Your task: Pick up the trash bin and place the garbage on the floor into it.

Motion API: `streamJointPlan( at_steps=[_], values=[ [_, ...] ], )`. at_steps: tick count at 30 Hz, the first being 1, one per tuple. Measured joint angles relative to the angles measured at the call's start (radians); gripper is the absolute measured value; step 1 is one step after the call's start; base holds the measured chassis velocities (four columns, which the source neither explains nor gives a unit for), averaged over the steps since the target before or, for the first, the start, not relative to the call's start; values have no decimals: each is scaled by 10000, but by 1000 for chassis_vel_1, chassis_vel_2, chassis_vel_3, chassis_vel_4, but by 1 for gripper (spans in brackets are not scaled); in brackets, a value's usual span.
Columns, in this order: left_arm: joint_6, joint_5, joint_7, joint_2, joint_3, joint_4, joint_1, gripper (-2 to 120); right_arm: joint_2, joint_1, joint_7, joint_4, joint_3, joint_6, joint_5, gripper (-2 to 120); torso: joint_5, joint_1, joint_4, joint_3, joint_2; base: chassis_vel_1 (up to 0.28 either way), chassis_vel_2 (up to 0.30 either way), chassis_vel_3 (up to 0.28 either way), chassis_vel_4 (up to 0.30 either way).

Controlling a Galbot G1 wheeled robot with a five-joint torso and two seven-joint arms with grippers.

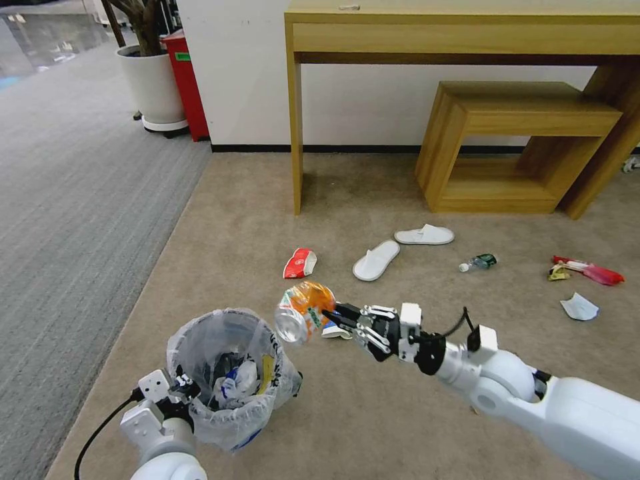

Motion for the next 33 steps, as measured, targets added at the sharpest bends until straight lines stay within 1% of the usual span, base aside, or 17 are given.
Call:
streamJointPlan(
  at_steps=[1, 3, 5, 8, 9, 12, 13, 16, 17, 20, 25, 33],
  values=[
    [0, 0, 0, 0, 0, 0, 0, 1, 0, 0, 0, 0, 0, 0, 0, 11, 0, 0, 0, 0, 0, 0, 0, 0, 0],
    [2, 36, 24, -1, 31, -111, 24, 1, 274, 226, 535, -201, -520, -174, -194, 11, 1, 0, -1, 0, -1, 0, 0, 0, 0],
    [2, 47, 27, -8, 32, -143, 37, 1, 354, 269, 685, -261, -640, -232, -247, 11, 1, 0, -1, 0, 0, 0, 0, 0, 0],
    [3, 127, 49, -17, 72, -217, 87, 1, 834, 424, 1147, -608, -1206, -393, -452, 11, 0, 0, -2, 0, 0, 0, 0, 0, 0],
    [3, 127, 49, -17, 72, -217, 87, 1, 834, 424, 1147, -608, -1206, -393, -452, 11, 0, 0, -2, 0, 0, 0, 0, 0, 0],
    [1, 195, 70, -17, 99, -279, 120, 1, 1336, 609, 1334, -951, -1718, -413, -542, 11, 0, 0, 0, 0, 0, 0, 0, 0, 0],
    [1, 195, 70, -17, 99, -279, 120, 1, 1336, 609, 1334, -951, -1718, -413, -542, 11, 0, 0, 0, 0, 0, 0, 0, 0, 0],
    [-6, 256, 90, -14, 130, -378, 178, 1, 1802, 833, 1442, -1269, -2322, -424, -584, 11, -1, 0, 0, 0, 0, 0, 0, 0, 0],
    [-6, 256, 90, -14, 130, -378, 178, 1, 1802, 833, 1442, -1269, -2322, -424, -584, 11, -1, 0, 0, 0, 0, 0, 0, 0, 0],
    [-15, 294, 112, -12, 146, -486, 256, 1, 2175, 1053, 1528, -1547, -2780, -433, -599, 11, -1, 0, 0, 0, -1, 0, 0, 0, 0],
    [-28, 300, 118, -9, 128, -531, 271, 1, 2538, 1232, 1610, -1891, -3173, -447, -611, 11, -1, 0, -1, 0, -1, 0, 0, 0, 0],
    [-37, 312, 131, -4, 128, -591, 301, 1, 2833, 1441, 1662, -2183, -3559, -447, -623, 11, -1, 0, -1, 0, -1, 0, 0, 0, 0]
  ],
)
